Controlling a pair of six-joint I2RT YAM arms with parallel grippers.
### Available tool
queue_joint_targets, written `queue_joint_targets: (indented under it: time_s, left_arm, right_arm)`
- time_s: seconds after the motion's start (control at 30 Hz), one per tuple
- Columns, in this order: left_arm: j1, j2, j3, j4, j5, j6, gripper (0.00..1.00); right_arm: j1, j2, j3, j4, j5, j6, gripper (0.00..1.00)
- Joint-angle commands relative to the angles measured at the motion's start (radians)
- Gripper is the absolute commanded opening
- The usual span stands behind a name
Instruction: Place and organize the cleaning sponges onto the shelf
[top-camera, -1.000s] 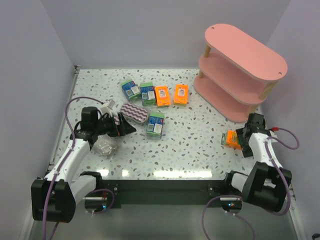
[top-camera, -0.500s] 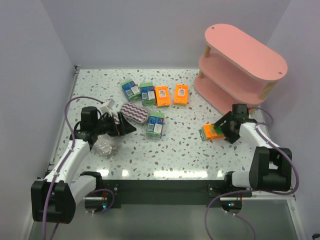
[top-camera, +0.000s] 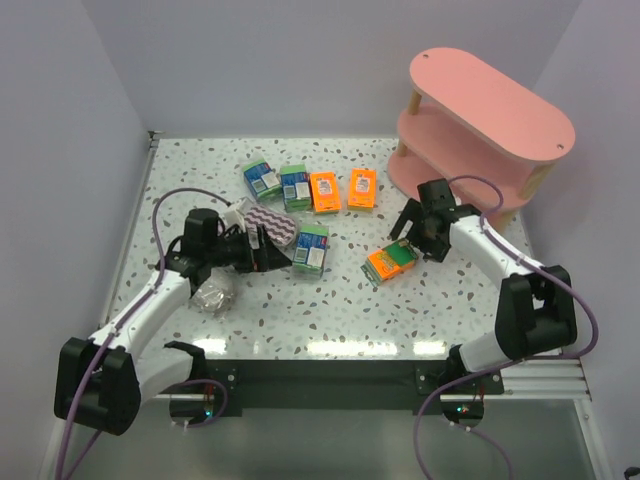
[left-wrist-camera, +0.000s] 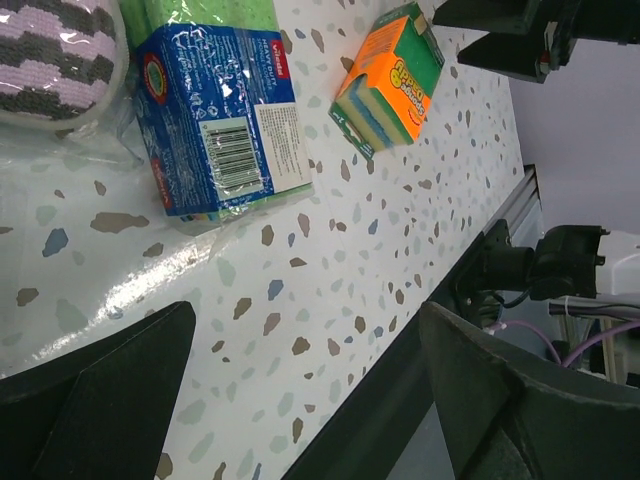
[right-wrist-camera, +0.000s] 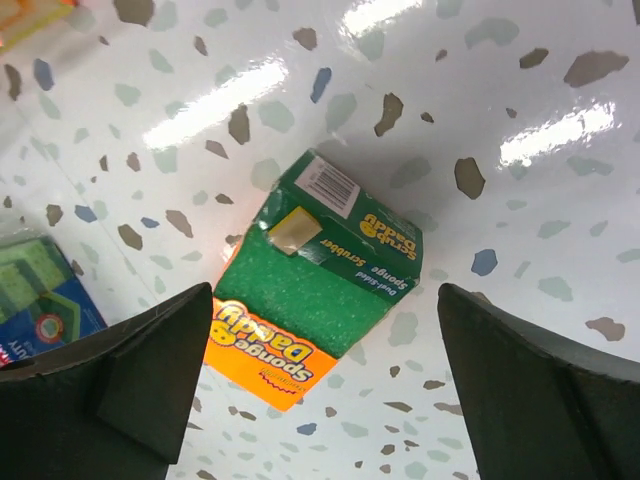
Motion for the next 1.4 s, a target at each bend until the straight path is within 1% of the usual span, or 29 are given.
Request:
queue_joint_targets:
  time_s: [0.0,0.13,0.2,0.27,0.33,0.43,0.53,0.6,0.67,0.7,0.73,0.77,0.8,0.87,0.9,0.97,1.1,1.17,1.3,1.37]
  left_arm:
    - [-0.006,0.002,0.053,0.052,-0.016,-0.029,1.00]
    - [-0.042,0.043,0.103,0.043,-0.043,-0.025,0.99]
    - [-0.083,0.080,0.135,0.041,-0.078,-0.020,0.98]
    - [-0.137,0.133,0.210,0.028,-0.114,-0.007,0.97]
    - [-0.164,0.175,0.288,0.014,-0.128,0.017,0.97]
    - [-0.197,0.247,0.359,0.012,-0.135,0.027,0.97]
    - [-0.236,0.310,0.425,-0.017,-0.161,0.055,0.96]
    - [-0.289,0.359,0.465,-0.049,-0.208,0.095,0.95]
    - [-0.333,0.403,0.548,-0.112,-0.254,0.133,0.94]
    - [-0.380,0.455,0.578,-0.133,-0.300,0.176,0.94]
    - [-0.400,0.480,0.636,-0.156,-0.325,0.194,0.93]
    - [-0.430,0.526,0.657,-0.176,-0.363,0.222,0.93]
    - [-0.440,0.546,0.674,-0.178,-0.381,0.233,0.92]
    - [-0.451,0.586,0.723,-0.175,-0.408,0.250,0.91]
    - [-0.454,0.629,0.740,-0.172,-0.426,0.269,0.90]
    - [-0.462,0.672,0.793,-0.158,-0.435,0.294,0.89]
    - [-0.499,0.817,0.896,-0.137,-0.440,0.369,0.85]
    - [-0.520,0.891,0.962,-0.129,-0.437,0.392,0.84]
    - [-0.551,0.992,1.054,-0.114,-0.417,0.446,0.84]
    - [-0.556,1.034,1.089,-0.092,-0.397,0.449,0.84]
  right_arm:
    - [0.029,-0.027,0.087,-0.118,0.068,-0.090,0.98]
    - [0.047,-0.030,0.055,-0.135,0.038,-0.087,0.98]
    - [0.052,-0.051,0.021,-0.120,0.018,-0.060,0.98]
    - [0.054,-0.080,0.004,-0.106,0.001,-0.023,0.98]
    - [0.055,-0.090,-0.016,-0.089,-0.013,-0.003,0.98]
    - [0.057,-0.061,-0.004,-0.089,-0.031,0.023,0.98]
    - [0.061,-0.076,-0.016,-0.071,-0.030,0.057,0.95]
    - [0.061,-0.093,-0.031,-0.083,0.011,0.094,0.92]
    - [0.063,-0.177,-0.060,-0.065,0.019,0.147,0.91]
    - [0.060,-0.221,-0.091,-0.048,0.027,0.167,0.92]
    - [0.061,-0.299,-0.100,-0.048,0.053,0.184,0.92]
    - [0.060,-0.339,-0.108,-0.069,0.088,0.224,0.92]
    - [0.060,-0.370,-0.105,-0.095,0.088,0.238,0.92]
    - [0.060,-0.450,-0.090,-0.167,0.159,0.282,0.94]
    - [0.060,-0.468,-0.076,-0.243,0.180,0.293,0.95]
    - [0.060,-0.501,-0.068,-0.302,0.213,0.306,0.97]
    - [0.060,-0.527,-0.093,-0.365,0.150,0.287,0.98]
    - [0.060,-0.545,-0.114,-0.362,0.110,0.280,0.98]
    - [0.060,-0.605,-0.153,-0.365,0.101,0.269,0.98]
    - [0.060,-0.630,-0.154,-0.381,0.107,0.261,0.98]
